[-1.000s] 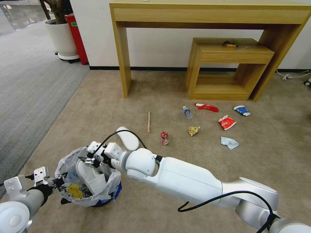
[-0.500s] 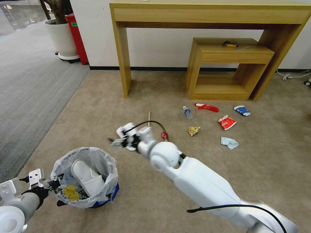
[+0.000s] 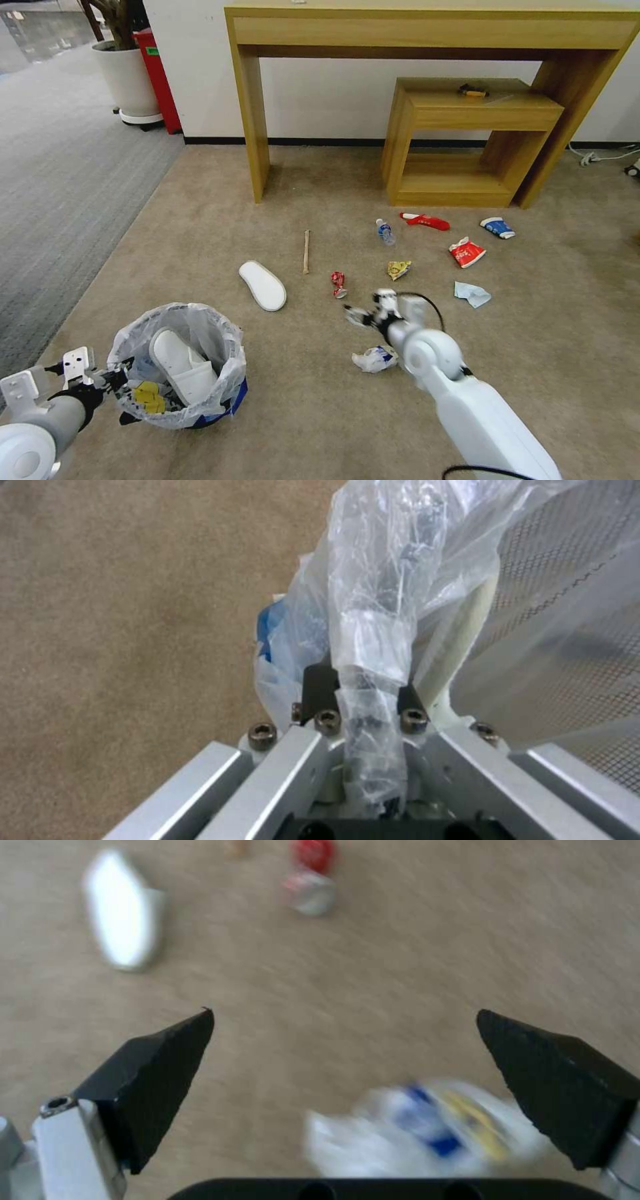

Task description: Pick up the trash bin and place the garbage on the floor into it.

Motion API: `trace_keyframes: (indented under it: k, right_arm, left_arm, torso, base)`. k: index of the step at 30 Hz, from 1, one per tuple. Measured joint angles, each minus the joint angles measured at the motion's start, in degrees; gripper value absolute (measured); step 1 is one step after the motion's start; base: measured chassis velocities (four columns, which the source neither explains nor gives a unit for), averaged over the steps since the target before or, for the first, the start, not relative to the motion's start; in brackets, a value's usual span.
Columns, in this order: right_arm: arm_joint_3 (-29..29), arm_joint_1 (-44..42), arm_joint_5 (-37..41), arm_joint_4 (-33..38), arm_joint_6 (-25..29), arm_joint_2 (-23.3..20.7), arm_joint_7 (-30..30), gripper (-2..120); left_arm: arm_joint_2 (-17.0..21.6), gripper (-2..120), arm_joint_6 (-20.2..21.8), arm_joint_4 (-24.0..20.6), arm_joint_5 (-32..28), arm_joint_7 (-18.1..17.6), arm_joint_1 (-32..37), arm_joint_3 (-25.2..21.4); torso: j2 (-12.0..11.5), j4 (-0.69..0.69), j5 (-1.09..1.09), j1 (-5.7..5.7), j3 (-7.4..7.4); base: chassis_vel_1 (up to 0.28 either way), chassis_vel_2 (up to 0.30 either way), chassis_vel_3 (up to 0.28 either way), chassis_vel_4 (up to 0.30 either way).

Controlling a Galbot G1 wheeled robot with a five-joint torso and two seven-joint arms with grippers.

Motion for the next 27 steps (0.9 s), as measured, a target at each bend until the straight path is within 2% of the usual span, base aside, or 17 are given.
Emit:
trace_keyframes:
  k: [3,6,7,9,10,13,17,23,26,27]
  right_arm:
    - [2.1,-0.9,1.3,-2.2,-0.4,0.7,-0.1,100]
    - [3.0,0.0,6.8,-6.6,-2.0,3.5,5.5,100]
    - [3.0,0.0,6.8,-6.6,-2.0,3.5,5.5,100]
    - [2.4,1.8,12.5,-9.0,-2.4,5.5,13.7,100]
    - [2.4,1.8,12.5,-9.0,-2.4,5.5,13.7,100]
    - [1.6,3.9,18.7,-11.0,-2.5,7.2,22.0,100]
    - [1.6,5.0,19.9,-12.4,-2.2,7.6,23.1,100]
    - [1.8,8.2,26.2,-17.2,-2.3,8.5,25.7,99]
    - [1.8,9.1,26.4,-19.2,-2.3,8.8,25.7,94]
    - [1.8,9.3,26.3,-19.9,-2.3,9.0,25.7,89]
  left_arm:
    - [-0.1,0,0.0,-0.1,0.3,0.0,-0.1,0.4]
    - [-0.5,0,0.0,-0.3,0.8,0.0,0.0,0.7]
    - [-0.5,0,0.0,-0.3,0.8,0.0,0.0,0.7]
    - [-0.7,0,0.0,-0.5,1.0,0.1,0.2,0.7]
    - [-0.7,0,0.0,-0.5,1.0,0.1,0.2,0.7]
    - [-1.0,0,0.0,-0.9,1.2,0.0,0.5,0.7]
    - [-1.2,0,0.0,-1.3,1.4,0.0,0.8,0.6]
    - [-1.5,0,0.0,-2.1,1.8,-0.1,1.1,0.8]
    - [-1.5,0,0.0,-2.4,1.9,-0.2,1.1,0.9]
    - [-1.6,0,0.0,-2.5,1.9,-0.2,1.1,1.0]
  torso:
    - [0.0,-0.01,-0.01,0.0,0.0]
    - [0.0,0.01,-0.01,0.0,0.0]
    - [0.0,0.01,-0.01,0.0,0.0]
    - [0.0,0.02,-0.01,0.0,0.0]
    - [0.0,0.02,-0.01,0.0,0.0]
    - [0.0,0.03,-0.02,0.0,0.01]
    - [0.0,0.01,-0.02,0.0,0.01]
    - [0.0,0.01,-0.02,0.0,0.01]
    - [0.0,0.01,-0.02,0.0,0.01]
    - [0.0,0.01,-0.02,0.0,0.01]
  base:
    - [0.0,0.0,0.0,0.0]
    - [0.0,0.0,0.0,0.0]
    - [0.0,0.0,0.0,0.0]
    - [0.0,0.0,0.0,0.0]
    - [0.0,0.0,0.0,0.0]
    - [0.0,0.0,0.0,0.0]
    - [0.0,0.0,0.0,0.0]
    - [0.0,0.0,0.0,0.0]
    - [0.0,0.0,0.0,0.0]
    - [0.0,0.0,0.0,0.0]
